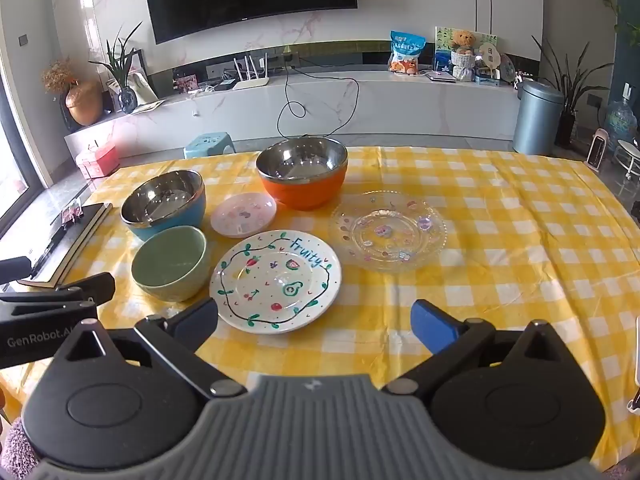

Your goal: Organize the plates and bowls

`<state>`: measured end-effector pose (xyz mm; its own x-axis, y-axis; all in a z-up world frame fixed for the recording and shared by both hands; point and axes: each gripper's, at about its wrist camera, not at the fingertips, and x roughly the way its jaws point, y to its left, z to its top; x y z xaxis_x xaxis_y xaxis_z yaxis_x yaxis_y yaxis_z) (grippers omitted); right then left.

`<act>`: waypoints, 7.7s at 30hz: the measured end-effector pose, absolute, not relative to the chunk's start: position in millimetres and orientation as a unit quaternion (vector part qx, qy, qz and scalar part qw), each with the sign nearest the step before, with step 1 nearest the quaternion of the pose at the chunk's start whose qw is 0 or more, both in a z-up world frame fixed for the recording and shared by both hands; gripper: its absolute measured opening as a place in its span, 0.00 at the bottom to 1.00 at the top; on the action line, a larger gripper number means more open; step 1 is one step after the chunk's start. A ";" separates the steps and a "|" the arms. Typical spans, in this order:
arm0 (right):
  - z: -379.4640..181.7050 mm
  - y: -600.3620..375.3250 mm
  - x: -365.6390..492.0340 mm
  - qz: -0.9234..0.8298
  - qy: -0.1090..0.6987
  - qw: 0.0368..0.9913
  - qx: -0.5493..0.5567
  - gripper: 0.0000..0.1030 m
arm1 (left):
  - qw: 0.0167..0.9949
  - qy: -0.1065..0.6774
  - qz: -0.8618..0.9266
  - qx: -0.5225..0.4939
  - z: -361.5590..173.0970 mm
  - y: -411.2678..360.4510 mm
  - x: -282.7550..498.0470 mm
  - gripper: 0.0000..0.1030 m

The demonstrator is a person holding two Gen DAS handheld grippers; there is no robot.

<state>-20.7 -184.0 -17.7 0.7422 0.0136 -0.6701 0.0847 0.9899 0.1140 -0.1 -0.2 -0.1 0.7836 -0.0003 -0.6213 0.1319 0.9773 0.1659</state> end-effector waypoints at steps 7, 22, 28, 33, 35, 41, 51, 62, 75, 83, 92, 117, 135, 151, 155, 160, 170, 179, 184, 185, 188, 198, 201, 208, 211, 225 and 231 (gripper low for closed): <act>-18.6 -184.2 -20.0 -0.019 0.360 0.930 0.068 0.98 | 0.938 0.327 -0.039 0.110 -1.9 -2.9 -3.1 1.00; -17.5 -184.7 -20.6 -0.018 0.357 0.931 0.072 0.98 | 0.938 0.328 -0.037 0.109 -0.4 -3.5 0.8 1.00; -18.1 -184.8 -21.5 -0.017 0.359 0.930 0.073 0.98 | 0.938 0.328 -0.037 0.109 -0.6 -3.8 0.7 1.00; -18.0 -182.8 -21.0 -0.014 0.359 0.930 0.072 0.98 | 0.937 0.328 -0.037 0.110 -1.5 -3.9 0.4 1.00; -18.1 -182.9 -21.2 -0.014 0.359 0.930 0.071 0.98 | 0.937 0.328 -0.037 0.110 -2.5 -4.1 -0.2 1.00; -18.2 -183.3 -20.8 -0.015 0.359 0.930 0.073 0.98 | 0.937 0.329 -0.037 0.110 -3.2 -4.1 0.0 1.00; -19.0 -181.6 -20.9 -0.012 0.359 0.930 0.073 0.98 | 0.937 0.329 -0.038 0.111 -4.9 -4.2 0.1 1.00; -18.7 -180.8 -21.9 -0.012 0.361 0.930 0.073 0.98 | 0.936 0.331 -0.036 0.111 -6.9 -4.7 -0.2 1.00; -18.5 -180.6 -21.9 -0.011 0.361 0.930 0.073 0.98 | 0.936 0.332 -0.035 0.113 -8.1 -5.2 -1.6 1.00; -18.5 -180.5 -21.9 -0.011 0.361 0.930 0.072 0.98 | 0.936 0.333 -0.036 0.113 -8.3 -5.1 -1.8 1.00; -18.8 -179.5 -22.0 -0.011 0.362 0.930 0.072 0.98 | 0.936 0.333 -0.036 0.112 -8.2 -4.9 -1.7 1.00; -60.7 -200.7 -9.3 -0.012 0.346 0.925 0.154 0.82 | 0.914 0.395 -0.070 -0.056 -41.8 26.1 24.6 0.63; -98.5 -214.9 7.4 -0.009 0.310 0.937 0.159 0.47 | 0.916 0.382 -0.086 -0.092 -77.2 1.7 44.9 0.48; -122.2 -246.2 43.3 -0.003 0.321 0.909 0.265 0.29 | 0.905 0.399 -0.090 -0.119 -106.2 -7.2 73.0 0.43; -129.1 -244.9 50.5 0.005 0.328 0.902 0.280 0.28 | 0.899 0.406 -0.097 -0.134 -108.1 -6.5 78.5 0.36; -135.4 -243.0 59.2 0.011 0.340 0.895 0.290 0.17 | 0.892 0.416 -0.096 -0.147 -111.9 -5.2 83.8 0.26; -136.2 -242.9 58.6 0.004 0.350 0.892 0.287 0.07 | 0.893 0.416 -0.099 -0.138 -109.3 -6.4 81.2 0.18; -127.1 -240.4 32.7 0.004 0.369 0.885 0.284 0.07 | 0.887 0.427 -0.119 -0.128 -102.6 1.8 60.5 0.16; -131.6 -242.6 24.3 0.011 0.369 0.882 0.294 0.12 | 0.886 0.430 -0.118 -0.127 -102.5 2.9 57.7 0.14; -130.9 -243.9 24.3 0.011 0.365 0.882 0.298 0.16 | 0.889 0.425 -0.116 -0.128 -101.8 3.3 57.5 0.15; -124.9 -245.6 26.3 0.004 0.349 0.893 0.285 0.33 | 0.895 0.414 -0.108 -0.129 -100.1 3.7 58.1 0.24; -133.2 -251.9 43.6 0.014 0.334 0.899 0.284 0.25 | 0.893 0.414 -0.111 -0.136 -109.6 -2.2 70.6 0.27; -137.3 -251.6 47.9 0.018 0.335 0.897 0.286 0.19 | 0.895 0.411 -0.113 -0.133 -110.3 -3.4 73.7 0.27; -140.7 -248.2 50.7 0.018 0.338 0.898 0.281 0.08 | 0.897 0.408 -0.107 -0.130 -111.6 -1.0 74.0 0.17; -139.8 -249.6 49.2 0.018 0.343 0.894 0.288 0.08 | 0.898 0.408 -0.107 -0.127 -110.1 -0.2 71.4 0.16; -115.3 -225.9 4.3 0.040 0.358 0.890 0.280 0.07 | 0.907 0.391 -0.112 -0.106 -85.0 28.7 15.4 0.16; -114.0 -203.6 -15.0 0.059 0.373 0.883 0.278 0.08 | 0.911 0.387 -0.095 -0.106 -78.1 51.6 -2.7 0.16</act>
<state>-15.0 -203.6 -114.0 0.7147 0.3118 -0.6260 0.1034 0.8382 0.5355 -2.7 51.6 -78.1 0.6829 -0.2546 -0.6847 0.0899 0.9595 -0.2671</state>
